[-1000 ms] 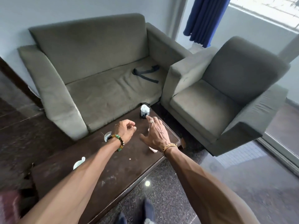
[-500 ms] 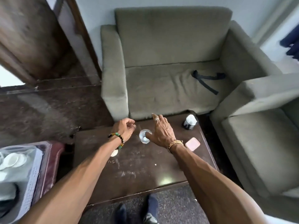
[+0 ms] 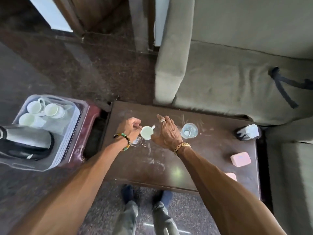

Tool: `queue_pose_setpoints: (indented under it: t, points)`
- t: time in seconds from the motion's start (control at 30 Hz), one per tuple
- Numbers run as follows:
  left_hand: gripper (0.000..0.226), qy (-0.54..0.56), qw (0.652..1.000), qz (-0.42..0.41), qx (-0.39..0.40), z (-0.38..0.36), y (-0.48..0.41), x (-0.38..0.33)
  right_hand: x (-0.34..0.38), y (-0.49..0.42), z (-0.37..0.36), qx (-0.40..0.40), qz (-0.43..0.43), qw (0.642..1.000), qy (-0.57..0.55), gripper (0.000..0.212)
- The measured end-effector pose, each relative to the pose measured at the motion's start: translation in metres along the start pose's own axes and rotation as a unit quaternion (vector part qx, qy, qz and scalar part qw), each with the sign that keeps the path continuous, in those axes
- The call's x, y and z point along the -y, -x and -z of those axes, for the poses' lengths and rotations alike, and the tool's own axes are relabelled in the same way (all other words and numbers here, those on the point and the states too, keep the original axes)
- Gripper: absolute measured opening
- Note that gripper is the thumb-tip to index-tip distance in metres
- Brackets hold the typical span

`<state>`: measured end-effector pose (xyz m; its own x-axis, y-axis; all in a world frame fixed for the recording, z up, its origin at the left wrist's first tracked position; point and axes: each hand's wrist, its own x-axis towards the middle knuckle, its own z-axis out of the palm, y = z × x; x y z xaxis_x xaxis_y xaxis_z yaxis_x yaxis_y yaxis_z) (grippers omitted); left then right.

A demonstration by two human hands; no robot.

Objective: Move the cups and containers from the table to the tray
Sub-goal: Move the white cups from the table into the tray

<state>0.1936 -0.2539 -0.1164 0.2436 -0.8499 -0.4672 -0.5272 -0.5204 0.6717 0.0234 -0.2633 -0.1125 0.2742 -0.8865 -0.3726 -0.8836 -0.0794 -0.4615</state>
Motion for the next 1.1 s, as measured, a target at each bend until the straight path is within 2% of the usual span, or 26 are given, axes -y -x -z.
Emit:
queue_pose_setpoints:
  t: [0.23,0.4,0.53,0.73,0.9,1.1]
  points:
    - [0.052,-0.057,0.997,0.030,0.045,-0.023,-0.027,0.060,-0.006,-0.032,-0.066,0.061,-0.018,0.998,0.007,0.089]
    - [0.066,-0.124,0.990,0.011,0.064,-0.050,-0.059,0.089,-0.021,-0.064,-0.107,0.106,-0.012,0.993,0.055,0.095]
    - [0.073,-0.128,0.989,0.019,0.078,-0.067,-0.080,0.109,-0.031,-0.084,-0.133,0.120,-0.007,0.991,0.066,0.096]
    - [0.068,-0.061,0.990,0.047,0.120,-0.082,-0.088,0.119,-0.036,-0.095,-0.153,0.104,-0.008,0.993,0.056,0.095]
    - [0.066,0.035,0.986,0.099,0.128,-0.085,-0.088,0.119,-0.036,-0.096,-0.153,0.069,-0.011,0.997,0.043,0.078]
    - [0.059,0.027,0.989,0.076,0.123,-0.054,-0.071,0.093,-0.021,-0.076,-0.119,0.041,-0.011,0.999,0.034,0.080]
